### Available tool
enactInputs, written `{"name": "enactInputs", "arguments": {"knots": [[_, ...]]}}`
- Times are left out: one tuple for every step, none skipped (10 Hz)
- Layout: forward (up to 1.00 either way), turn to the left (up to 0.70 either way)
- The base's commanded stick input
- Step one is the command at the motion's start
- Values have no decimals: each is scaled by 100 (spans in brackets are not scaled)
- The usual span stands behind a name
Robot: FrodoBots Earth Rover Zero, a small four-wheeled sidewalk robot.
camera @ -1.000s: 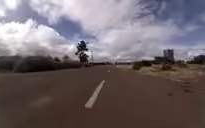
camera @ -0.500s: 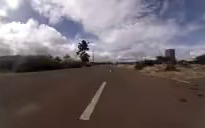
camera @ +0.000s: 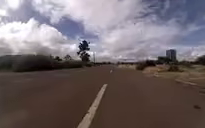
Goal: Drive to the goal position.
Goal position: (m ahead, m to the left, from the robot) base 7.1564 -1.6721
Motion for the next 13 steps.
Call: {"name": "enactInputs", "arguments": {"knots": [[70,0],[70,0],[70,0],[70,0],[70,-35],[70,-35],[70,-35],[70,-35],[70,-35],[70,-35],[70,-26],[70,-18],[70,-11]]}}
